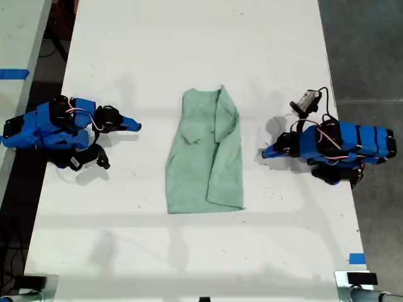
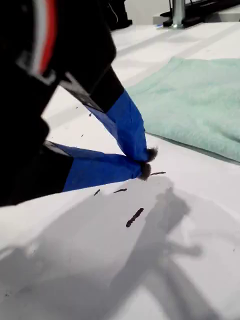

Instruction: Fold t shirt

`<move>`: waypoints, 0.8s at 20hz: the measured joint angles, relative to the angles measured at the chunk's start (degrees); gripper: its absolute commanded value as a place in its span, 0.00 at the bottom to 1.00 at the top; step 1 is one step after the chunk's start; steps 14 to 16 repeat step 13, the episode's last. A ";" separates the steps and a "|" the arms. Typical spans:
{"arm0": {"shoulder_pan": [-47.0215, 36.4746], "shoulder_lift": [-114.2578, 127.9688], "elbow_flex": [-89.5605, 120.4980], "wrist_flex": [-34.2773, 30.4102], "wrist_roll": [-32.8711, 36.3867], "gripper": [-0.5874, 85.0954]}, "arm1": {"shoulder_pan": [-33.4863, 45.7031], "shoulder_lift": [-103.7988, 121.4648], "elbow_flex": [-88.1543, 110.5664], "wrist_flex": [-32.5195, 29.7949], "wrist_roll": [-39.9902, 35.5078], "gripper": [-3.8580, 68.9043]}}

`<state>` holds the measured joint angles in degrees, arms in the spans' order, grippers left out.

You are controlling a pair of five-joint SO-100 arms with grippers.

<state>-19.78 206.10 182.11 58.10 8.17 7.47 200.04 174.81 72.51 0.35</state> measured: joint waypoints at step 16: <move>0.00 0.00 0.00 0.00 0.00 0.01 | 0.00 0.00 0.00 0.35 0.44 0.07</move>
